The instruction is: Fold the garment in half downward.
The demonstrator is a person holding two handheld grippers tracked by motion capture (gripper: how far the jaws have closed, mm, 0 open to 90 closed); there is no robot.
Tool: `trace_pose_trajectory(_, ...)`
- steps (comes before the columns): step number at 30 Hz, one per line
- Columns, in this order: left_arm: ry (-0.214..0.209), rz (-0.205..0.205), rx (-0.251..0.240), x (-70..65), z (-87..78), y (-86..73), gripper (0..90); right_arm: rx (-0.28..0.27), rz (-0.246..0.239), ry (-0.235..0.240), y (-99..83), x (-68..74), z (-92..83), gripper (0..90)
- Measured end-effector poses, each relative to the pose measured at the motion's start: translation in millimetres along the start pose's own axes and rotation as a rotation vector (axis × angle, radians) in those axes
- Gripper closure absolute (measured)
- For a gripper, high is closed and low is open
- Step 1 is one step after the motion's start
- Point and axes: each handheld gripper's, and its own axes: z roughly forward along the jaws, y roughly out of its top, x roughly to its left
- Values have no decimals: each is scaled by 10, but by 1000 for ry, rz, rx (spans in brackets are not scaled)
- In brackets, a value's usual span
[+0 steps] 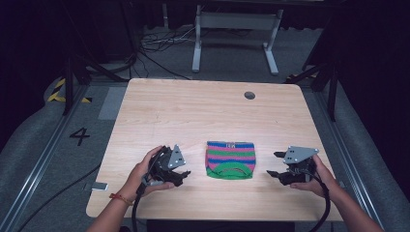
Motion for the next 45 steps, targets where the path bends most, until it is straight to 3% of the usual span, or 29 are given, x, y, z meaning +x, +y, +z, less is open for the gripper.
trace_pose_trajectory(3,6,-23,-4,39,-43,-96,247,5,24,-19,-99,-45,-28,301)
trace_pose_trajectory(10,33,-27,15,68,-83,-269,241,9,63,-46,-283,-110,-97,273)
trace_pose_trajectory(19,57,-111,19,149,-133,-535,236,2,138,-106,-519,-171,-187,245)
trace_pose_trajectory(32,67,-190,12,242,-210,-823,227,11,257,-155,-921,-172,-223,217)
trace_pose_trajectory(39,28,-259,-15,291,-252,-1001,220,-11,320,-133,-1079,-173,-308,219)
trace_pose_trajectory(45,28,-294,-23,277,-273,-1103,214,-28,349,-132,-1184,-147,-323,223)
